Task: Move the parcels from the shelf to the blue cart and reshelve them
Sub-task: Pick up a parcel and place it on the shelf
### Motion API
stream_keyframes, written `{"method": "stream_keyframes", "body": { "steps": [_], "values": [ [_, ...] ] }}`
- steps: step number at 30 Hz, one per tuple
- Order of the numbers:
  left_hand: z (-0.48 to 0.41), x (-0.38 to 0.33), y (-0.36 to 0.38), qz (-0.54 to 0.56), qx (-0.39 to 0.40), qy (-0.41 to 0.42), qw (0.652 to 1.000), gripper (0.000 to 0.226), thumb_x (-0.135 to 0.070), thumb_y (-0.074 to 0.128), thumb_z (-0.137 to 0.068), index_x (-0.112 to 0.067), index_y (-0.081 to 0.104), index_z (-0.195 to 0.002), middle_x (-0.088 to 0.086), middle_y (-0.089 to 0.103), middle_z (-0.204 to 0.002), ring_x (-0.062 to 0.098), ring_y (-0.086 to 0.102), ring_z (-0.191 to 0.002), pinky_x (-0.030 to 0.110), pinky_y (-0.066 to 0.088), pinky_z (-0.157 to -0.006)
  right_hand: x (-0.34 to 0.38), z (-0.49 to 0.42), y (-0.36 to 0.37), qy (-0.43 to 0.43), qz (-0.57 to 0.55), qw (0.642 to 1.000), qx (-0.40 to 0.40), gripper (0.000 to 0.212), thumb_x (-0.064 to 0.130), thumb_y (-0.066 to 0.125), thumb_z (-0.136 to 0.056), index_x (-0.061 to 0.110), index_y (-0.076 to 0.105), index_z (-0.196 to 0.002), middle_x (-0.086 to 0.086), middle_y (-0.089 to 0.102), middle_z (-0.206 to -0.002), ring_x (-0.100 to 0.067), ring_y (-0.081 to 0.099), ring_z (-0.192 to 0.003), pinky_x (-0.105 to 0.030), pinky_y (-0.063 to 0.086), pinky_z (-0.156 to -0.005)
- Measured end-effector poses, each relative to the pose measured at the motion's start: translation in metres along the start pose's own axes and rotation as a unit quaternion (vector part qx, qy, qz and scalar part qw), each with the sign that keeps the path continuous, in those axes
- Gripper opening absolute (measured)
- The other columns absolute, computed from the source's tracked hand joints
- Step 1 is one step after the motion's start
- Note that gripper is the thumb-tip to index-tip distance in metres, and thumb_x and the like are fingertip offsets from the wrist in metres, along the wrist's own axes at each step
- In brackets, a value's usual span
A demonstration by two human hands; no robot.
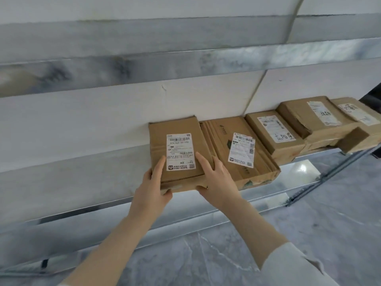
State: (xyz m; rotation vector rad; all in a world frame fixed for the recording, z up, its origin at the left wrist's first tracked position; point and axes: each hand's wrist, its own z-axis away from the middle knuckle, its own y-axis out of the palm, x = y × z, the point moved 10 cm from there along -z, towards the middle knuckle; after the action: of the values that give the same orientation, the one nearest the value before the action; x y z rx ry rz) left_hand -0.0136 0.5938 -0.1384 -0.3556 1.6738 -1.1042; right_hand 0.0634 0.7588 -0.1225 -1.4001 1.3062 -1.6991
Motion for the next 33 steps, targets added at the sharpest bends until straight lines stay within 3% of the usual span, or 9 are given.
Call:
{"method": "stream_keyframes", "body": {
  "steps": [4, 10, 16, 20, 23, 27, 30, 33],
  "values": [
    [0.008, 0.003, -0.008, -0.008, -0.024, -0.020, 0.999, 0.091, -0.025, 0.069, -0.084, -0.040, 0.009, -0.151, 0.005, 0.041, -0.141, 0.023, 0.059, -0.108, 0.033, 0.050, -0.085, 0.005, -0.001, 0.001, -0.019, -0.036, 0.999, -0.019, 0.082, 0.028, 0.063, -0.087, 0.040, 0.009, -0.147, -0.012, 0.024, -0.149, -0.033, 0.035, -0.131, -0.043, 0.043, -0.101],
    [0.054, 0.043, -0.053, 0.005, -0.057, -0.078, 0.995, 0.094, -0.028, 0.067, -0.082, -0.047, 0.002, -0.148, -0.003, 0.040, -0.141, 0.014, 0.058, -0.106, 0.020, 0.045, -0.082, 0.075, 0.011, 0.003, -0.119, -0.101, 0.987, -0.024, 0.075, 0.017, 0.068, -0.083, 0.035, 0.030, -0.145, -0.010, 0.030, -0.143, -0.031, 0.039, -0.126, -0.040, 0.042, -0.099],
    [0.138, 0.092, -0.144, -0.040, -0.164, -0.140, 0.976, 0.089, -0.034, 0.058, -0.083, -0.056, -0.006, -0.142, -0.005, 0.038, -0.141, 0.015, 0.055, -0.106, 0.027, 0.050, -0.083, 0.197, 0.031, 0.017, -0.230, -0.203, 0.952, -0.004, 0.087, 0.001, 0.080, -0.067, 0.036, 0.039, -0.135, -0.017, 0.040, -0.133, -0.036, 0.047, -0.117, -0.047, 0.047, -0.093],
    [0.214, 0.129, -0.216, -0.057, -0.250, -0.208, 0.944, 0.089, -0.033, 0.058, -0.084, -0.052, -0.005, -0.142, -0.004, 0.034, -0.144, 0.021, 0.053, -0.111, 0.035, 0.052, -0.086, 0.295, 0.053, 0.038, -0.280, -0.246, 0.927, 0.033, 0.095, 0.000, 0.086, -0.057, 0.040, 0.042, -0.131, -0.015, 0.043, -0.130, -0.042, 0.054, -0.109, -0.050, 0.050, -0.085],
    [0.271, 0.158, -0.266, -0.077, -0.303, -0.263, 0.913, 0.090, -0.034, 0.060, -0.082, -0.054, -0.003, -0.141, -0.004, 0.032, -0.146, 0.022, 0.052, -0.113, 0.036, 0.051, -0.086, 0.374, 0.075, 0.053, -0.341, -0.284, 0.894, 0.065, 0.094, -0.003, 0.086, -0.056, 0.041, 0.045, -0.128, -0.013, 0.043, -0.129, -0.040, 0.052, -0.112, -0.051, 0.048, -0.089],
    [0.333, 0.186, -0.325, -0.096, -0.368, -0.310, 0.871, 0.089, -0.039, 0.061, -0.079, -0.057, -0.002, -0.140, -0.006, 0.034, -0.143, 0.022, 0.049, -0.116, 0.037, 0.048, -0.088, 0.468, 0.103, 0.063, -0.418, -0.312, 0.847, 0.100, 0.087, 0.003, 0.082, -0.065, 0.049, 0.041, -0.127, -0.006, 0.039, -0.134, -0.020, 0.042, -0.119, -0.034, 0.042, -0.084],
    [0.355, 0.204, -0.360, -0.107, -0.388, -0.320, 0.858, 0.091, -0.036, 0.062, -0.080, -0.055, -0.003, -0.141, -0.004, 0.037, -0.138, 0.022, 0.052, -0.109, 0.039, 0.050, -0.083, 0.524, 0.107, 0.066, -0.461, -0.323, 0.817, 0.127, 0.086, 0.004, 0.080, -0.069, 0.050, 0.039, -0.128, -0.005, 0.036, -0.137, -0.019, 0.041, -0.122, -0.028, 0.040, -0.090],
    [0.362, 0.221, -0.391, -0.124, -0.407, -0.329, 0.843, 0.092, -0.030, 0.061, -0.081, -0.050, -0.004, -0.143, 0.003, 0.038, -0.135, 0.025, 0.054, -0.103, 0.036, 0.050, -0.080, 0.571, 0.099, 0.066, -0.498, -0.315, 0.797, 0.135, 0.084, 0.003, 0.080, -0.069, 0.043, 0.042, -0.132, -0.005, 0.036, -0.136, -0.021, 0.043, -0.121, -0.008, 0.036, -0.086]
  ]
}}
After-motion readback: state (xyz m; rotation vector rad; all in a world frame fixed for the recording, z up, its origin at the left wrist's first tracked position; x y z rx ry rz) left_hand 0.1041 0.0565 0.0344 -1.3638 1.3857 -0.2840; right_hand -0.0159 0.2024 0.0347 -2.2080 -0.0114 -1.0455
